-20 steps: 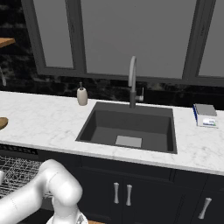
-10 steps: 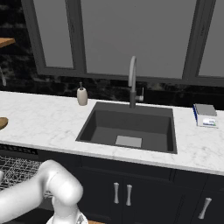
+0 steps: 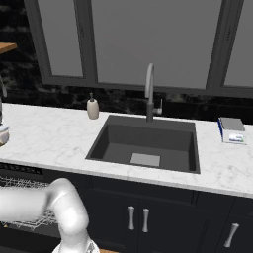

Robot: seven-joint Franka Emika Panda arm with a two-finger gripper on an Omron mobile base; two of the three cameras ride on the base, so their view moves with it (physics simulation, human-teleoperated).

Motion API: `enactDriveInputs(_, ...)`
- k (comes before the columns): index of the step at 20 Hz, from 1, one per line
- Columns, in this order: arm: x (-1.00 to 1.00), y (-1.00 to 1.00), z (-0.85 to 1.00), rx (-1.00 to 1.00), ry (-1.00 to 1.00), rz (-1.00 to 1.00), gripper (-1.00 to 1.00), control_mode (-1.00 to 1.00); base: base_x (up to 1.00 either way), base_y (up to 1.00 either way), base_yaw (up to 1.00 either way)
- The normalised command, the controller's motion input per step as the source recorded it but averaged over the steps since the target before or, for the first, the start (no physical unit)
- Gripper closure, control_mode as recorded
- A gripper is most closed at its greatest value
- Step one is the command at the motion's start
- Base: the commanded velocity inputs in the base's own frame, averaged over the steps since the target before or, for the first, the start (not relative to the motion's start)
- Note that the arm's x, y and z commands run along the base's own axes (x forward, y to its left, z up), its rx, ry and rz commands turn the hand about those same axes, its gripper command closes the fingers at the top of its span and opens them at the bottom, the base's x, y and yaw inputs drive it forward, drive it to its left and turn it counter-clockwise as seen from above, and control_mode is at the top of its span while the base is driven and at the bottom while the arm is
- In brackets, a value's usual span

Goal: Pick up the cup and bowl from the counter, place them in the dishwasher, and close the dishwasher door.

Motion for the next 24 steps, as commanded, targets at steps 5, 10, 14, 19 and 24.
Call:
enactDriveInputs(5, 0.34, 0.00, 0.00, -0.15, 0.30, 0.00, -1.00, -1.00, 0.00, 0.00, 0.00)
enactDriveInputs(10, 0.00, 0.00, -0.22, 0.00, 0.03, 0.00, -1.00, -1.00, 0.00, 0.00, 0.00)
enactDriveInputs(14, 0.00, 0.00, -0.41, -0.02, 0.00, 0.00, -1.00, -1.00, 0.00, 0.00, 0.00)
enactDriveInputs(19, 0.00, 0.00, -0.34, -0.05, 0.00, 0.00, -1.00, -1.00, 0.00, 0.00, 0.00)
enactDriveInputs(24, 0.00, 0.00, -0.24, -0.04, 0.01, 0.00, -1.00, -1.00, 0.00, 0.00, 0.00)
